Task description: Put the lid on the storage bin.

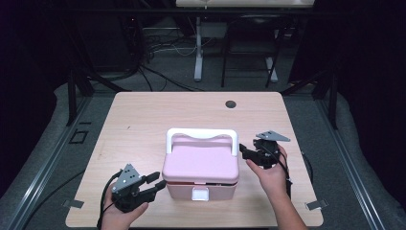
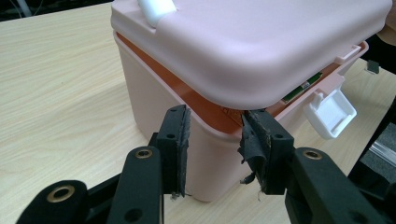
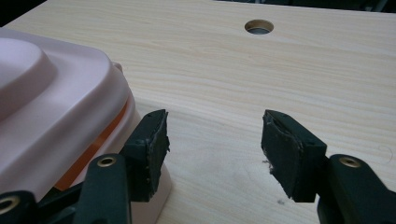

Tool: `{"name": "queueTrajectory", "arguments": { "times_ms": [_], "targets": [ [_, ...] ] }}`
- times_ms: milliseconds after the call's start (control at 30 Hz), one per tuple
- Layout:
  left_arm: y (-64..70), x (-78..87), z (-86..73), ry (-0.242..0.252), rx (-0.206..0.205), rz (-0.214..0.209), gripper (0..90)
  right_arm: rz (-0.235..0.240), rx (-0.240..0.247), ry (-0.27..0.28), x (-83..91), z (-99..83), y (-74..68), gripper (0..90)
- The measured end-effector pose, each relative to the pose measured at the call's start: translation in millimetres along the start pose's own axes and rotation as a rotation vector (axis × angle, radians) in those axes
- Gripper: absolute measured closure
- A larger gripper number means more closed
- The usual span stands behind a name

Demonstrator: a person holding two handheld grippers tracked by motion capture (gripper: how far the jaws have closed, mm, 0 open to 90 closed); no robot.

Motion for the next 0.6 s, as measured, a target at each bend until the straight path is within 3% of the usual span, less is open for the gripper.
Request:
{"name": "queueTrajectory", "arguments": {
  "times_ms": [367,533,600],
  "targets": [
    [0.2,-1.1,-3.9,-0.008,0.006,-0.008,60.8,0.001,-0.003,-0.011,0.0,-0.8,0.7,40.8],
    [-0.1,-1.4,-5.8,-0.011,0.008,-0.007,60.8,-0.002,-0.009,0.024,-1.8,0.7,1.0,40.8],
    [-0.3,-1.5,-6.6,-0.014,0.006,-0.010,60.8,-0.001,-0.006,0.014,-1.0,0.3,1.3,40.9]
  ]
}}
Point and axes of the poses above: each handheld gripper's, and its own axes: x roughly backward along the jaws, z roughly out of its top, y roughly to its right, the point moved 5 cm from there along -x, roughly forward along the jaws, and after that the axes turned 13 degrees about -y, right-handed, at the moved point
